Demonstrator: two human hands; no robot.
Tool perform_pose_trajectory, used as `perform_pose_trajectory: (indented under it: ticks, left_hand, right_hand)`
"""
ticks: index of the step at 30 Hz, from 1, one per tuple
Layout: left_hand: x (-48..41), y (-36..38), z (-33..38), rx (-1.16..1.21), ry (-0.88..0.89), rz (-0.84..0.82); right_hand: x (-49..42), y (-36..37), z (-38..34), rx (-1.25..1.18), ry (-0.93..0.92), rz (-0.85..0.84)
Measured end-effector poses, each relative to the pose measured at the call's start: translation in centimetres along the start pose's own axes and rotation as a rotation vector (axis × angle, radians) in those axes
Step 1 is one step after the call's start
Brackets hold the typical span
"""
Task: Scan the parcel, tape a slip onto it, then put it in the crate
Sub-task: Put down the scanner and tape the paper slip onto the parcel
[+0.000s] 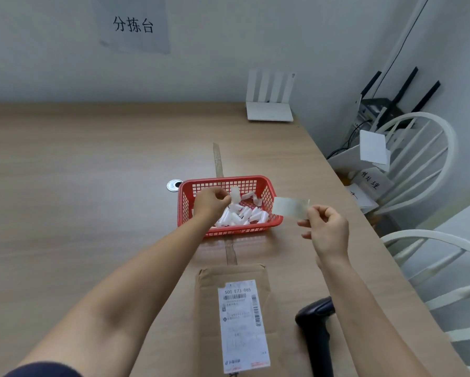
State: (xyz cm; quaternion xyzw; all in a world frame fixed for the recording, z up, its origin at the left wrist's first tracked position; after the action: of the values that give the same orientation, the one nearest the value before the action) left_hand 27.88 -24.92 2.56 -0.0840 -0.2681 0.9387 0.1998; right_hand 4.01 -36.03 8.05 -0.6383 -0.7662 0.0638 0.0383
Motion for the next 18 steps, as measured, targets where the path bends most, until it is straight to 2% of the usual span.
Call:
perform_pose_trajectory:
  ticks: [5, 11, 15, 18]
  left_hand:
    - [-2.5, 2.1, -0.1, -0.047, -0.032, 0.054]
    - [-0.7, 2.8, -1.6, -0.070, -0.021, -0.034]
    - [3.3, 3.2, -1.0, 0.074, -0.022, -0.155]
    - [6.9, 3.3, -0.2, 0.404, -0.169, -0.270]
  right_hand:
    - [-0.7, 1.8, 1.6, -0.004, 0.028, -0.028]
    - [-0.8, 2.8, 3.1, 0.130, -0.027, 0.038]
    - [0.6, 3.8, 2.5, 0.305, -0.206, 0.056]
    - [2.7, 4.5, 1.6, 0.398, -0.405, 0.047]
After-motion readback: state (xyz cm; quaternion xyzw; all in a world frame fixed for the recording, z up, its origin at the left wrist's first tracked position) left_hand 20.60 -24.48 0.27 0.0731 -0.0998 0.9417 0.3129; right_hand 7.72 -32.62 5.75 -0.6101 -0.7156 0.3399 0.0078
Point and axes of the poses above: each hand's wrist, its own x-axis away from the middle knuckle, its own y-axis out of the palm, z = x × y, the point moved 7 cm from there along -x, towards the middle knuckle, and after that the axes turned 9 degrees about z, right-handed, at the moved point
